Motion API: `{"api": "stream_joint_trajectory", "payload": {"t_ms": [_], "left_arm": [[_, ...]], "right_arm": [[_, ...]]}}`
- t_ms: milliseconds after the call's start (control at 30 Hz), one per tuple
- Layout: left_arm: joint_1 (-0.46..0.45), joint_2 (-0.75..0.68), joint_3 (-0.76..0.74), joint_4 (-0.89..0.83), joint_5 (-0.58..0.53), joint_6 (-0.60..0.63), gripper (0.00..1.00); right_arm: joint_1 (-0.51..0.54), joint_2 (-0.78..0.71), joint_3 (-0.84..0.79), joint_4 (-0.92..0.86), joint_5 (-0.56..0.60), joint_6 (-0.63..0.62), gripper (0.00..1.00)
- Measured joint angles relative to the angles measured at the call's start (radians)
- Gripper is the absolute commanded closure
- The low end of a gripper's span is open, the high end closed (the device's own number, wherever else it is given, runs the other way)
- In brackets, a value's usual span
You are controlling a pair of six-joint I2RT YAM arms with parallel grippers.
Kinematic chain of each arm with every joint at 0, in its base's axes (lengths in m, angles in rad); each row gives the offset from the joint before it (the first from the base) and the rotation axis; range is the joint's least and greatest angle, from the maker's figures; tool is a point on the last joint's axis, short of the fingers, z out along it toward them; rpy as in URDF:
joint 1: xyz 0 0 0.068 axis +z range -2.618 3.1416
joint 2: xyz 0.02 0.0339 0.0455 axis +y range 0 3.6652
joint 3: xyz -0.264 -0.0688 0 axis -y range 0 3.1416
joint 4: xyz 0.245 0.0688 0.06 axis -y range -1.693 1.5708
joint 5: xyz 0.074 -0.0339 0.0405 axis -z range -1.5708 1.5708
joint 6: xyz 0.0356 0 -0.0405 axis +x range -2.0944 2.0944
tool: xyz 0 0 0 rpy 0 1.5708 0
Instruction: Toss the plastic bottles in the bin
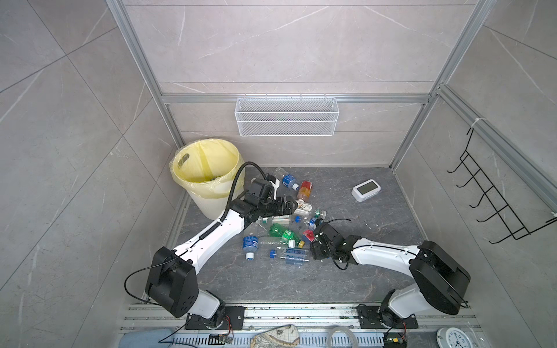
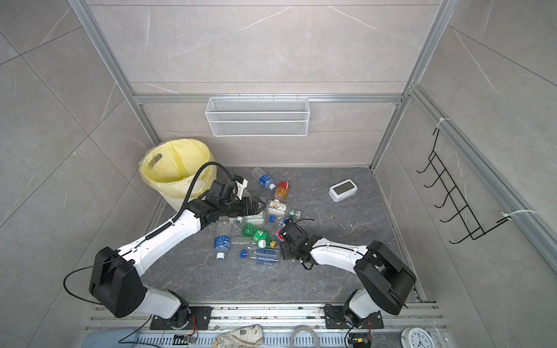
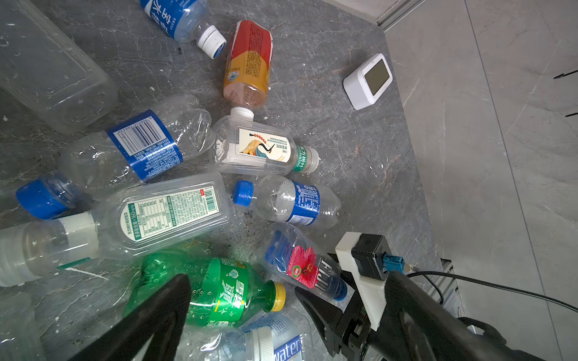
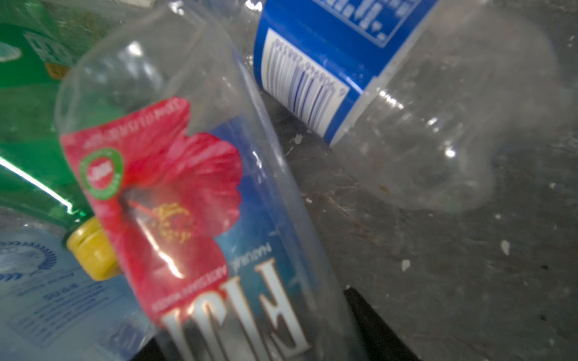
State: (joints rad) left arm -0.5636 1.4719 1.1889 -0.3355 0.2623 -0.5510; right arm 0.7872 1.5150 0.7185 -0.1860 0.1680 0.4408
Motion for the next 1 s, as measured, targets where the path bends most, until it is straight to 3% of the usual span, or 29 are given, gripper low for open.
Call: {"api": "stream_joint_trajectory", "payload": {"t_ms": [467, 1000], "left_arm": [[0.003, 0.0, 0.0, 0.004, 0.002, 0.0, 0.0], [0.011, -0.022, -0.029, 0.082, 0.037, -0.031, 0.0]], "right_arm": [[0.0, -0.049, 0.038, -0.052, 0.0, -0.012, 0.51], [0.0, -0.087, 0.253, -0.143, -0.033, -0.019, 0.52]]}}
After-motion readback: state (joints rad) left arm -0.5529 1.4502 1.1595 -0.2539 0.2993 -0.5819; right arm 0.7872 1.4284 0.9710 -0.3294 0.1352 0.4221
